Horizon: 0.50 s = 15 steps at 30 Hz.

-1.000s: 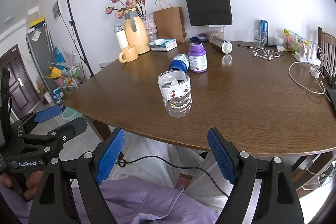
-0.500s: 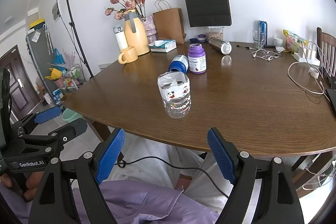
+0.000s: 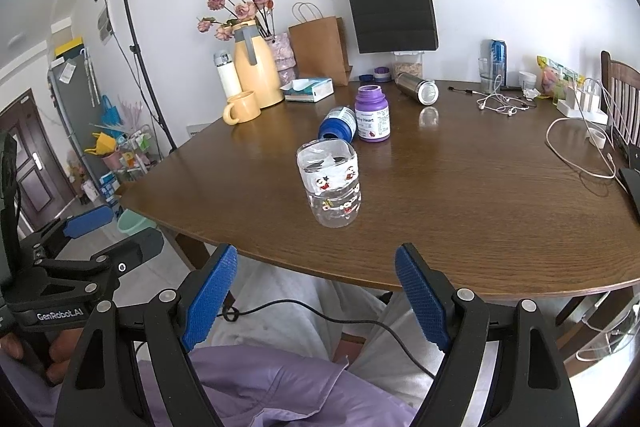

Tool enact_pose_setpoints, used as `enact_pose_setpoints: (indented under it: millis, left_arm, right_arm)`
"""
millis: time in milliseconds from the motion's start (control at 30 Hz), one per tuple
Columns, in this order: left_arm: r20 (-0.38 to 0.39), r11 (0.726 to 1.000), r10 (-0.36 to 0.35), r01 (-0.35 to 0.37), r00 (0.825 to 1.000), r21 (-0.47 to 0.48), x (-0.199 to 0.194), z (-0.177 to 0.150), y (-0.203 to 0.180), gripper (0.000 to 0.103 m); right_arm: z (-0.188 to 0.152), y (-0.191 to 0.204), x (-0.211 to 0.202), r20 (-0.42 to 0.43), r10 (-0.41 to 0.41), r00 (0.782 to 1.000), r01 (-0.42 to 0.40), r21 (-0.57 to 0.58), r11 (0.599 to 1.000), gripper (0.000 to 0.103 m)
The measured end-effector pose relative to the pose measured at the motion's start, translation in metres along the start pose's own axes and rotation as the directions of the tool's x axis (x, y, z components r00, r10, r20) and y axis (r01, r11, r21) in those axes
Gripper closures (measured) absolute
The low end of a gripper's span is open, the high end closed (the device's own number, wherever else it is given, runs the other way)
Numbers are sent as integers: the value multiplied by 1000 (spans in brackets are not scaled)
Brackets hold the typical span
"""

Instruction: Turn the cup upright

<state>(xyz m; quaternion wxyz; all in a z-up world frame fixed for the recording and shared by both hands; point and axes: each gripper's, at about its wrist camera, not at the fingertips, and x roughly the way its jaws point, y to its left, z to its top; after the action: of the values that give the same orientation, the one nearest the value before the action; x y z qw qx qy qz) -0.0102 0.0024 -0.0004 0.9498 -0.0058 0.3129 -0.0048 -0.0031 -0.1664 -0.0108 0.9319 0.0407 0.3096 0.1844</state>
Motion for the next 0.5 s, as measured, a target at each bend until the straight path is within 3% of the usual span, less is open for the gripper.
enact_pose_setpoints:
  millis: [500]
  left_arm:
    - [-10,1000,-5,5,1000,3,2,4,3,0]
  right_arm:
    - [0,2,1,-3,0,1000,0,-1,1000,18]
